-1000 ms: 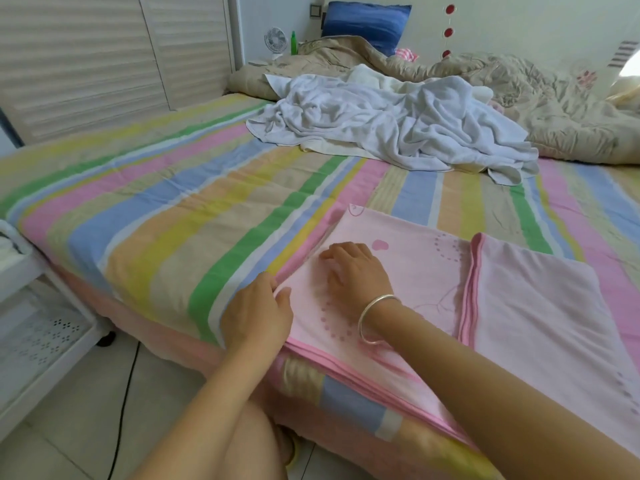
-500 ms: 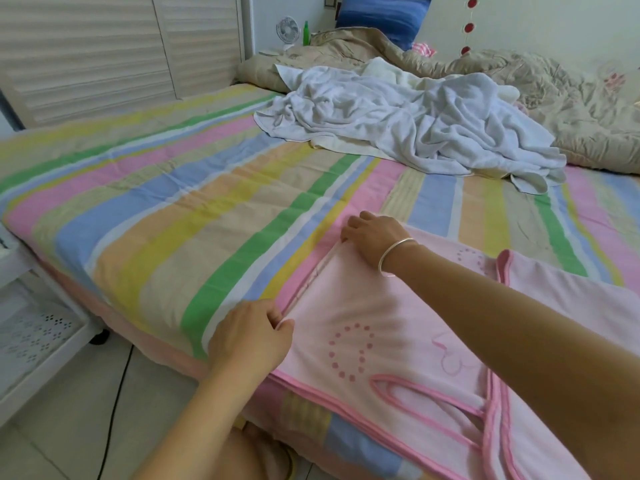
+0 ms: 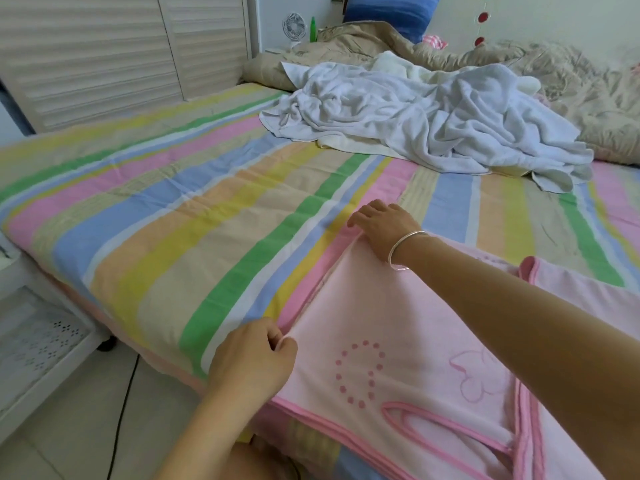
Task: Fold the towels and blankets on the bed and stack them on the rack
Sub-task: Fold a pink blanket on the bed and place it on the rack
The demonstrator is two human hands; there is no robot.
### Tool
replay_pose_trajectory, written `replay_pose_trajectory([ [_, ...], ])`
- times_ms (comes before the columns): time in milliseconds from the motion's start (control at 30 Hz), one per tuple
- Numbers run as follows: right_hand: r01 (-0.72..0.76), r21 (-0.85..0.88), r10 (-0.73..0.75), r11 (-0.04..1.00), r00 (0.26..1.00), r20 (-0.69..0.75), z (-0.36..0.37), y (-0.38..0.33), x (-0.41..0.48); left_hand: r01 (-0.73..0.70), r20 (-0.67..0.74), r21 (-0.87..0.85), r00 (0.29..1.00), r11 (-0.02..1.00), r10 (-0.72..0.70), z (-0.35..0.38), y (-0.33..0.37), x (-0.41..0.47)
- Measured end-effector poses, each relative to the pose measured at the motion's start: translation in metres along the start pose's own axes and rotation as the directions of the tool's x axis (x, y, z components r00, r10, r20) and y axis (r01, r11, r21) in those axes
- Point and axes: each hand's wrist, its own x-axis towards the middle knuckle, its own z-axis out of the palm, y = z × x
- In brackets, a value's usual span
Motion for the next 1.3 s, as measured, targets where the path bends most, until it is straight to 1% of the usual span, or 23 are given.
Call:
replay_pose_trajectory([
  [67,0.076,-0.102,-0.065,0.992,0.992,0.111,-0.001,0.004,0.004,0.005,-0.014,0.003,1.0,1.0,-0.005,0.0,0.001,-0.001],
  [100,0.096,-0.155,-0.07,0.983,0.984,0.161,-0.001,0.004,0.004,0.002,-0.017,0.016,1.0,1.0,-0.002,0.0,0.003,-0.001],
  [167,0.101,-0.241,-0.054,0.965,0.979,0.195,0.001,0.002,0.005,-0.007,-0.007,0.035,1.0,0.999,0.007,-0.002,0.006,-0.001],
  [233,0.06,-0.323,-0.017,0.944,0.991,0.133,0.0,-0.003,0.003,0.0,0.019,0.006,1.0,1.0,0.0,-0.005,0.008,0.001],
  [300,-0.034,-0.343,0.045,0.939,0.999,0.024,-0.005,-0.004,0.0,0.03,0.062,-0.035,0.998,0.999,-0.028,-0.009,0.008,0.005],
  [333,-0.079,-0.312,0.077,0.947,0.997,-0.018,-0.007,-0.004,-0.003,0.038,0.092,-0.064,0.995,0.997,-0.032,-0.01,0.006,0.008],
  [400,-0.178,-0.18,0.157,0.967,0.98,-0.123,-0.012,0.001,-0.013,0.05,0.169,-0.174,0.985,0.984,-0.02,-0.012,0.006,0.012],
  [467,-0.298,-0.011,0.288,0.955,0.931,-0.224,-0.017,0.01,-0.022,0.11,0.263,-0.345,0.965,0.932,-0.017,-0.018,0.012,0.011],
  [500,-0.37,0.096,0.382,0.924,0.893,-0.239,-0.023,0.016,-0.031,0.137,0.309,-0.433,0.951,0.891,0.003,-0.023,0.022,0.007],
  [533,-0.44,0.224,0.485,0.87,0.846,-0.221,-0.03,0.023,-0.037,0.168,0.344,-0.519,0.939,0.838,0.025,-0.027,0.03,0.003],
  [600,-0.571,0.45,0.675,0.687,0.731,-0.101,-0.045,0.038,-0.055,0.276,0.436,-0.661,0.898,0.698,0.058,-0.035,0.055,-0.011],
  [633,-0.61,0.52,0.734,0.597,0.677,-0.049,-0.051,0.05,-0.069,0.306,0.482,-0.696,0.869,0.649,0.108,-0.037,0.074,-0.02],
  [700,-0.595,0.671,0.793,0.443,0.609,0.016,-0.052,0.068,-0.086,0.311,0.525,-0.744,0.82,0.592,0.229,-0.038,0.104,-0.036],
  [767,-0.497,0.829,0.819,0.257,0.568,0.087,-0.056,0.093,-0.116,0.287,0.544,-0.763,0.769,0.579,0.335,-0.03,0.137,-0.051],
  [833,-0.35,0.936,0.824,0.046,0.542,0.162,-0.061,0.115,-0.149,0.246,0.555,-0.767,0.717,0.592,0.422,-0.018,0.164,-0.065],
  [933,-0.167,0.948,0.794,-0.272,0.518,0.319,-0.069,0.14,-0.2,0.208,0.597,-0.759,0.603,0.617,0.53,0.003,0.202,-0.086],
  [1000,-0.124,0.909,0.786,-0.398,0.465,0.408,-0.07,0.157,-0.238,0.203,0.632,-0.741,0.531,0.64,0.564,0.024,0.226,-0.103],
  [1033,-0.132,0.894,0.787,-0.428,0.433,0.44,-0.067,0.162,-0.252,0.192,0.645,-0.732,0.504,0.653,0.574,0.035,0.234,-0.11],
  [1067,-0.155,0.889,0.797,-0.431,0.397,0.456,-0.064,0.167,-0.269,0.182,0.66,-0.719,0.481,0.671,0.577,0.047,0.244,-0.119],
  [1133,-0.256,0.893,0.832,-0.371,0.336,0.442,-0.049,0.175,-0.295,0.166,0.702,-0.676,0.444,0.718,0.557,0.071,0.258,-0.135],
  [1200,-0.342,0.891,0.858,-0.3,0.312,0.409,-0.032,0.18,-0.313,0.137,0.735,-0.632,0.418,0.763,0.534,0.092,0.267,-0.148],
  [1233,-0.359,0.885,0.857,-0.297,0.309,0.413,-0.024,0.182,-0.32,0.11,0.747,-0.608,0.413,0.786,0.52,0.102,0.271,-0.154],
  [1300,-0.401,0.861,0.847,-0.313,0.291,0.444,-0.009,0.187,-0.33,0.048,0.762,-0.556,0.429,0.83,0.485,0.12,0.274,-0.164],
])
